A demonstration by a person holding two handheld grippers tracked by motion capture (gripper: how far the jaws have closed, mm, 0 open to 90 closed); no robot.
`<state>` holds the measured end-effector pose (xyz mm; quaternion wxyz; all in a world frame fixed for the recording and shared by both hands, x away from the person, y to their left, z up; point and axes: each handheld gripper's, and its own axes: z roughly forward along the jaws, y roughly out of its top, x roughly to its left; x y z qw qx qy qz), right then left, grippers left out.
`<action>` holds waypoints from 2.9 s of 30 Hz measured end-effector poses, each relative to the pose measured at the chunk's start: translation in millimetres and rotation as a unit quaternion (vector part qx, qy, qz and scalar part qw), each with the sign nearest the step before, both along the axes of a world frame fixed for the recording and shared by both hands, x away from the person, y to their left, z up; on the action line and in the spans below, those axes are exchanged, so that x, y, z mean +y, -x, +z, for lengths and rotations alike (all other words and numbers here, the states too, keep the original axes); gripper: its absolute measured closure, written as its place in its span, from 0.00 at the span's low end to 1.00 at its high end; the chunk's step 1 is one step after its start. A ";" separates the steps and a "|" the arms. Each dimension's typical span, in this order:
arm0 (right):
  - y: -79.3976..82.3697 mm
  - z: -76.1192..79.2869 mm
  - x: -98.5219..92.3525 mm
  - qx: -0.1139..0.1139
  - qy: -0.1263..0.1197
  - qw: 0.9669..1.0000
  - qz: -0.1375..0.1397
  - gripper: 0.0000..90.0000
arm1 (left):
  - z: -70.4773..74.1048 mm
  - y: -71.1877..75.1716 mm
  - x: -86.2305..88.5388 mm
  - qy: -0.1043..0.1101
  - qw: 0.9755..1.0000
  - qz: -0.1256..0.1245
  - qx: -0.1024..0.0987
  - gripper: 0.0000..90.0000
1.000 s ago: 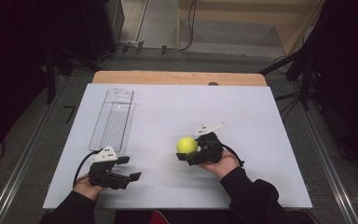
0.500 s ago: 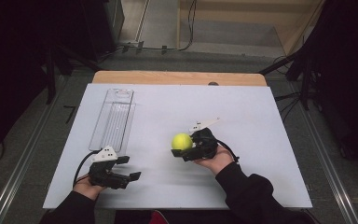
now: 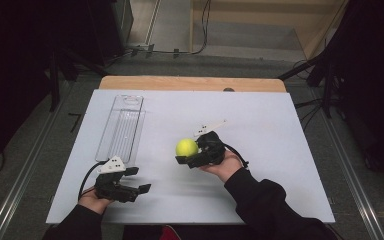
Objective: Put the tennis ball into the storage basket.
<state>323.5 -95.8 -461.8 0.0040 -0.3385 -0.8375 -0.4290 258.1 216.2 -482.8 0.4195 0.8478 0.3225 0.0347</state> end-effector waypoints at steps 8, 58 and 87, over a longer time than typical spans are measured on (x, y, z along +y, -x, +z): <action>-2.7 3.1 15.3 0.000 -0.005 1.000 0.014 0.26 | -0.2 -0.3 0.6 -0.002 1.000 0.003 0.000 0.23; -43.0 27.8 78.4 -0.008 -0.029 0.999 0.026 0.26 | 0.5 0.4 0.5 0.000 1.000 0.005 -0.005 0.23; -66.0 38.8 107.7 -0.017 -0.040 0.999 0.022 0.26 | 0.1 0.1 0.9 0.002 1.000 0.002 -0.004 0.23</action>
